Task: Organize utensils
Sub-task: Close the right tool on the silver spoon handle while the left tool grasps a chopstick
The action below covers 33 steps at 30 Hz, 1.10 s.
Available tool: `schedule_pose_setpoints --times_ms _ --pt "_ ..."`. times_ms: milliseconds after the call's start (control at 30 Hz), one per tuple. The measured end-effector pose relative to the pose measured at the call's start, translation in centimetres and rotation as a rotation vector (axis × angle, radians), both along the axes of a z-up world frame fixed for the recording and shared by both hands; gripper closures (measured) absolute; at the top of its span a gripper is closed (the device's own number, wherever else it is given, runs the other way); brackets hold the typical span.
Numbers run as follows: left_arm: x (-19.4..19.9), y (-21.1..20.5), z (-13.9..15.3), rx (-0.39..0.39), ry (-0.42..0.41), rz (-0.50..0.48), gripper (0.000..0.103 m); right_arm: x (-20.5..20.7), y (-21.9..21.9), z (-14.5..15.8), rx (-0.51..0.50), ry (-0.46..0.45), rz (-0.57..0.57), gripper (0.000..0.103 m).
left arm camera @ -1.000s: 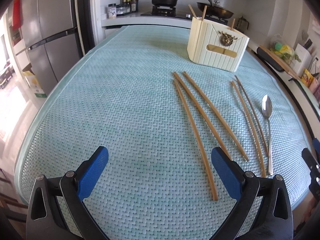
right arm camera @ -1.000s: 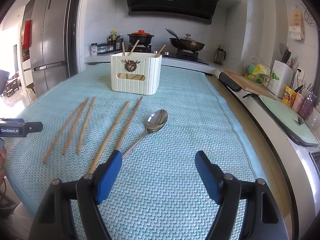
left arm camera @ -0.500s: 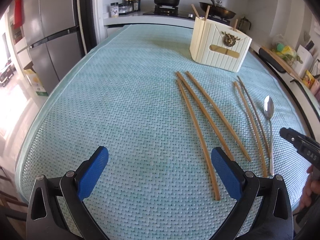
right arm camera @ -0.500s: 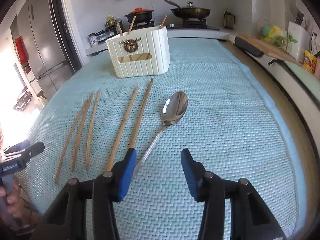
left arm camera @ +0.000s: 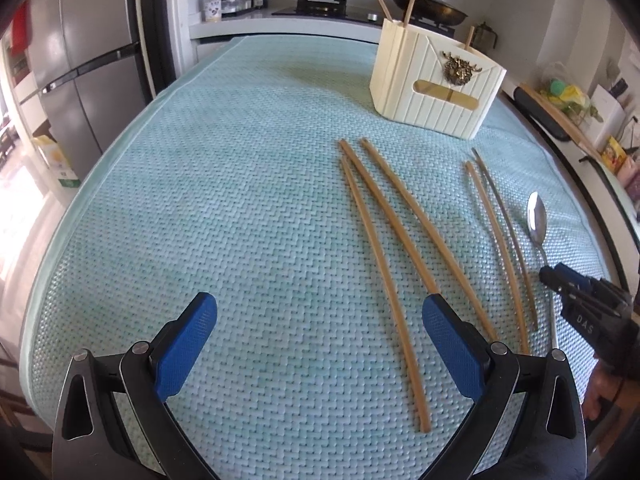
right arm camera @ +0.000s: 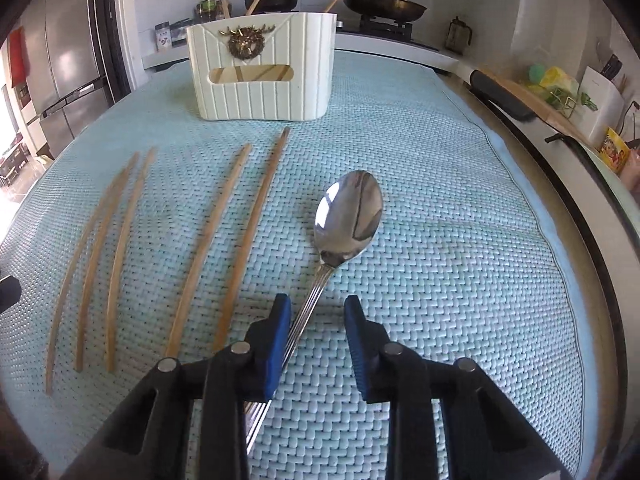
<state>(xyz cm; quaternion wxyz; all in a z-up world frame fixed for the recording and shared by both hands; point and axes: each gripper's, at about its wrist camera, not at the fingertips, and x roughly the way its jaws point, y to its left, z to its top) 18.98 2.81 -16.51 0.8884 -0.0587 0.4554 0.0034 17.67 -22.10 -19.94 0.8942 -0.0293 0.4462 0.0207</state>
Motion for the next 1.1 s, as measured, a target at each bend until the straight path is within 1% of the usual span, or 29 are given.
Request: schedule_pose_setpoints --times_ms 67,167,367,400,500,600,633,700,767,867,900,967,1067,1100 --pt "1.5 -0.3 -0.4 0.004 0.009 0.005 0.001 -0.2 -0.4 0.0 0.005 -0.001 -0.006 0.075" --pt "3.6 -0.9 -1.2 0.051 0.046 0.009 0.001 -0.2 -0.6 0.0 0.015 0.006 -0.008 0.075" --pt "6.3 -1.4 -2.0 0.198 0.074 0.013 0.001 -0.3 -1.3 0.1 0.043 0.013 -0.004 0.075" --pt "6.5 -1.3 -2.1 0.200 0.075 0.011 0.001 -0.4 -1.4 0.1 0.052 0.015 -0.001 0.075" --pt "6.9 -0.7 -2.2 0.171 0.087 0.012 0.001 -0.4 -1.7 0.1 0.071 0.013 0.012 0.074" --pt "7.3 -0.5 -2.3 0.152 0.095 -0.002 0.000 0.1 -1.6 0.1 0.053 0.007 0.038 0.072" --pt "7.5 -0.4 -2.4 0.140 0.101 -0.008 0.000 0.5 -1.5 0.0 0.040 0.009 0.044 0.071" --pt "8.2 -0.3 -3.0 0.141 0.135 -0.008 0.000 1.7 -1.5 0.0 0.027 0.011 0.056 0.067" --pt "8.5 0.2 -3.2 0.097 0.137 -0.012 0.000 2.9 -1.3 0.0 0.030 0.021 0.061 0.062" --pt "9.1 0.6 -3.1 0.089 0.146 -0.016 0.001 4.7 -0.9 0.0 0.019 0.025 0.069 0.060" --pt "9.1 0.7 -3.0 0.086 0.147 -0.018 0.003 5.2 -0.8 0.1 0.018 0.028 0.069 0.060" --pt "9.7 0.9 -2.7 0.084 0.143 -0.025 0.013 6.1 -0.6 0.1 0.014 0.029 0.065 0.060" --pt "10.4 0.6 -2.5 0.077 0.148 -0.046 0.021 7.0 -0.6 0.1 0.018 0.022 0.051 0.060" --pt "10.6 0.6 -2.6 0.078 0.150 -0.051 0.023 7.3 -0.6 0.1 0.012 0.019 0.048 0.060"
